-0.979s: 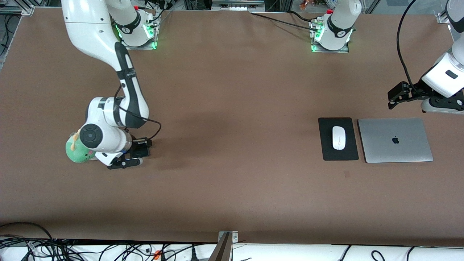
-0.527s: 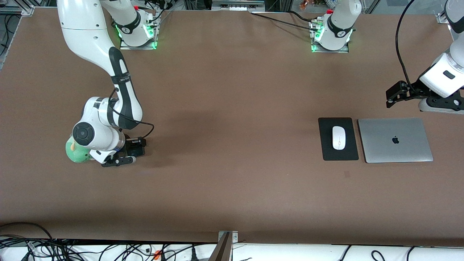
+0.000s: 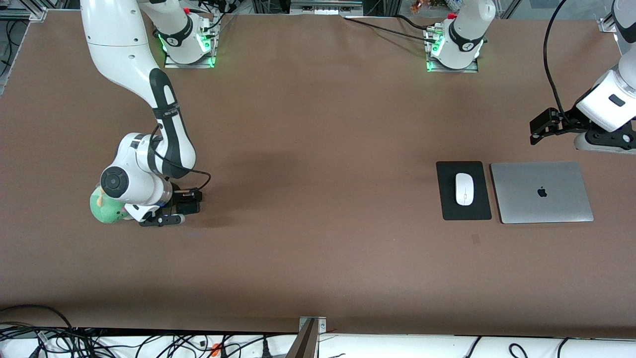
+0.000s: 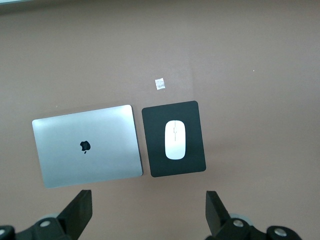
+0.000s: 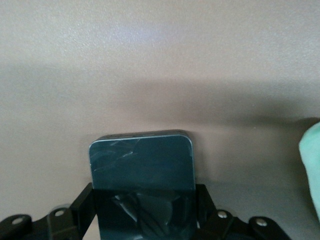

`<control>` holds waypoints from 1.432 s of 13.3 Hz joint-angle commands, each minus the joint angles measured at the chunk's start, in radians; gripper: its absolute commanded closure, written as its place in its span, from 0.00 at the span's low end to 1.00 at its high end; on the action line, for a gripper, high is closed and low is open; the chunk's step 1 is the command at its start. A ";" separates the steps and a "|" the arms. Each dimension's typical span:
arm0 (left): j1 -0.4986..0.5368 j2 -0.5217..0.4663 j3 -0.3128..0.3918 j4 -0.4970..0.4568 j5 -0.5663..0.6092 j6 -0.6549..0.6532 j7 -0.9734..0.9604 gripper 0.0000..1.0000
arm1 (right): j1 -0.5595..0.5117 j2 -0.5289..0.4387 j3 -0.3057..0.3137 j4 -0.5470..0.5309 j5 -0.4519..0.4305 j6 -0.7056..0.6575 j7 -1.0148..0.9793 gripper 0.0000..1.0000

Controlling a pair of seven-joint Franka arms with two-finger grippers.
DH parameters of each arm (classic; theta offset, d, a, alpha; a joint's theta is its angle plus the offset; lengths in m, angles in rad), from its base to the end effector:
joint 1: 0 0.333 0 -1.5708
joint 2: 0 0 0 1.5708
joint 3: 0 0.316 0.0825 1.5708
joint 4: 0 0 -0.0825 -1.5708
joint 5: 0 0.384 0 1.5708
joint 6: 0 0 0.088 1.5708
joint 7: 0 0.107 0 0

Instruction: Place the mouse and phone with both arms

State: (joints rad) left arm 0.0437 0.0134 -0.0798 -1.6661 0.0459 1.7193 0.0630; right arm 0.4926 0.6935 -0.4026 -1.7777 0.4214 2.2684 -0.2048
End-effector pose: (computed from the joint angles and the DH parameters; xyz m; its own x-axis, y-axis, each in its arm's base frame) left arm 0.5694 -0.0160 0.5849 0.9937 -0.1056 0.0368 -0.1038 -0.9935 -0.0470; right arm 0.6369 0.0843 0.1807 0.9906 0.0702 -0.1173 0.0642 -0.9964 -0.0549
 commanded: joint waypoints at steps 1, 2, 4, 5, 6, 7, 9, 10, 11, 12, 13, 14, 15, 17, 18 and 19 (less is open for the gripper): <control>0.002 -0.009 0.002 0.017 -0.018 -0.023 0.023 0.00 | 0.004 -0.060 0.010 -0.002 0.017 -0.030 0.031 0.00; 0.004 -0.009 0.005 0.016 -0.018 -0.024 0.023 0.00 | 0.007 -0.086 0.007 0.004 0.016 -0.053 0.039 0.00; 0.002 -0.009 0.005 0.017 -0.017 -0.033 0.023 0.00 | 0.009 -0.155 0.001 0.003 0.008 -0.127 0.045 0.00; 0.002 -0.009 0.002 0.019 -0.017 -0.033 0.023 0.00 | 0.011 -0.198 -0.018 0.000 -0.007 -0.160 0.045 0.00; 0.001 -0.009 0.000 0.019 -0.017 -0.033 0.021 0.00 | 0.015 -0.263 -0.025 -0.005 -0.041 -0.202 0.050 0.00; -0.001 -0.009 0.000 0.020 -0.017 -0.033 0.021 0.00 | 0.015 -0.328 -0.028 -0.006 -0.080 -0.258 0.095 0.00; -0.001 -0.009 0.000 0.019 -0.017 -0.033 0.020 0.00 | 0.015 -0.441 -0.030 0.006 -0.185 -0.373 0.165 0.00; 0.001 -0.009 0.000 0.019 -0.017 -0.033 0.020 0.00 | 0.015 -0.486 -0.025 0.007 -0.213 -0.404 0.183 0.00; 0.001 -0.007 0.000 0.019 -0.017 -0.033 0.021 0.00 | 0.015 -0.521 -0.024 0.011 -0.222 -0.426 0.192 0.00; 0.001 -0.009 0.000 0.019 -0.017 -0.033 0.020 0.00 | 0.015 -0.555 -0.024 0.011 -0.224 -0.458 0.196 0.00; -0.007 -0.009 -0.002 0.019 -0.017 -0.035 0.012 0.00 | 0.015 -0.589 -0.024 0.011 -0.236 -0.480 0.197 0.00; -0.008 -0.009 -0.006 0.020 -0.017 -0.033 0.012 0.00 | 0.015 -0.615 -0.024 0.011 -0.254 -0.501 0.197 0.00; -0.007 -0.012 -0.005 0.020 -0.017 -0.035 0.015 0.00 | 0.015 -0.629 -0.025 0.011 -0.269 -0.518 0.188 0.00; 0.002 -0.016 -0.003 0.029 -0.015 -0.073 0.021 0.00 | 0.012 -0.655 -0.013 0.011 -0.309 -0.532 0.197 0.00; 0.002 -0.018 -0.002 0.037 -0.015 -0.113 0.011 0.00 | -0.021 -0.661 0.042 0.011 -0.329 -0.549 0.215 0.00; 0.002 -0.021 0.000 0.039 -0.015 -0.130 0.011 0.00 | -0.120 -0.680 0.136 0.011 -0.361 -0.562 0.228 0.00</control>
State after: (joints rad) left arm 0.0412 0.0064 -0.0825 -1.6466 0.0459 1.6412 0.0631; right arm 0.4807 0.0582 -0.3928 -1.7451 0.1132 1.7295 -0.0184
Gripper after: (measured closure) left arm 0.000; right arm 0.000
